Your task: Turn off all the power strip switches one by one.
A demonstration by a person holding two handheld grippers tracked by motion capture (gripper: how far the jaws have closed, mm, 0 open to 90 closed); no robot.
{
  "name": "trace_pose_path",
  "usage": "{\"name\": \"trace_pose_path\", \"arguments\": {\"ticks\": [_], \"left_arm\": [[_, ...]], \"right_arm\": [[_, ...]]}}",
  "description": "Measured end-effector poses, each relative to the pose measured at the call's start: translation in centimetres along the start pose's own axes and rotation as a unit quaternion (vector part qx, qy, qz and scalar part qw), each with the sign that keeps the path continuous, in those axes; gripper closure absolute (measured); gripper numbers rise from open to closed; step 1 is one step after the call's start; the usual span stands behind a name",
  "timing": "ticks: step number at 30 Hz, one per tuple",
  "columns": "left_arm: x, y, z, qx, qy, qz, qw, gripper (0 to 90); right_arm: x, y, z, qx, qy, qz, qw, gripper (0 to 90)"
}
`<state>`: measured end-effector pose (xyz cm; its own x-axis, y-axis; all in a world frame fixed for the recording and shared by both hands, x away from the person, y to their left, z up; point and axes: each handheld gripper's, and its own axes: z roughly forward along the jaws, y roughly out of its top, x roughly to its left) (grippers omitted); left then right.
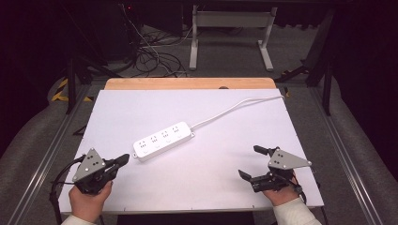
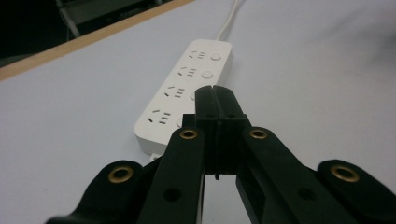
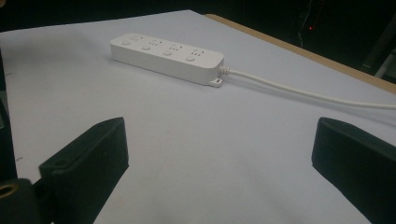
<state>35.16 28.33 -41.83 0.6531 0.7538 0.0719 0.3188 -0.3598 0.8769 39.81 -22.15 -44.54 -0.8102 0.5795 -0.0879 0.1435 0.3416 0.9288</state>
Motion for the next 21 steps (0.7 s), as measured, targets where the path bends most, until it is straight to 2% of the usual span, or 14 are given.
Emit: {"name": "trace_pose_path", "arguments": {"ticks": [5, 11, 21], "left_arm": [[0.2, 0.4, 0.9, 0.009, -0.008, -0.009, 0.9999, 89.9], [0.9, 1.2, 2.7, 0.021, -0.016, -0.019, 0.9995, 89.9], [1.4, 2.1, 5.4, 0.041, -0.016, -0.016, 0.9989, 89.9]], "right_arm": [[0.1, 0.0, 0.1, 0.002, 0.002, 0.001, 1.0000, 4.3], [0.1, 0.0, 0.1, 0.005, 0.003, 0.002, 1.0000, 4.4], [0.1, -0.1, 0.1, 0.005, 0.005, 0.001, 1.0000, 4.4]]}}
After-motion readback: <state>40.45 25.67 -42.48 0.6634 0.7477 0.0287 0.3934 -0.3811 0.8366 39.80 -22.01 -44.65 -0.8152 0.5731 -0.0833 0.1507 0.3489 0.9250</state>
